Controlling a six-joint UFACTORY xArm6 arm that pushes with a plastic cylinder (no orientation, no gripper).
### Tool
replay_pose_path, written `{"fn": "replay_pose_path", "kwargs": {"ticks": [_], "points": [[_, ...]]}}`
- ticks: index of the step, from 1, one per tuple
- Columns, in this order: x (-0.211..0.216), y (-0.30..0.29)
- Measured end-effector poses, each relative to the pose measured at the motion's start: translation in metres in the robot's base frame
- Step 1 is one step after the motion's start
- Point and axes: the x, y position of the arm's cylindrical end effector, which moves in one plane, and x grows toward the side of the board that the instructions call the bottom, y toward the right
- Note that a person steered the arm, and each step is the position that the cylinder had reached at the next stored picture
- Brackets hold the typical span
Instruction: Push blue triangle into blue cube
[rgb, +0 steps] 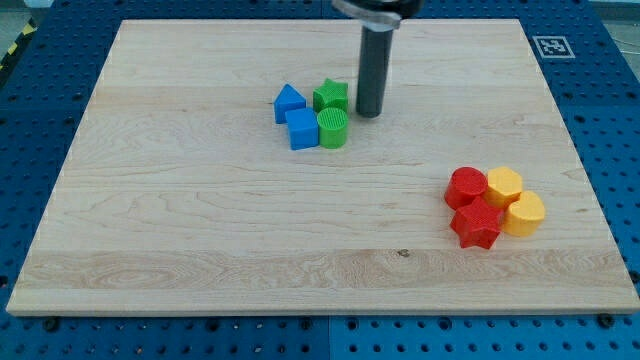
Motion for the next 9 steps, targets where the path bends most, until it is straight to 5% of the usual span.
{"fn": "replay_pose_path", "kwargs": {"ticks": [5,7,9], "points": [[-0.052,-0.072],[-0.043,-0.138],[-0.022,-0.133]]}}
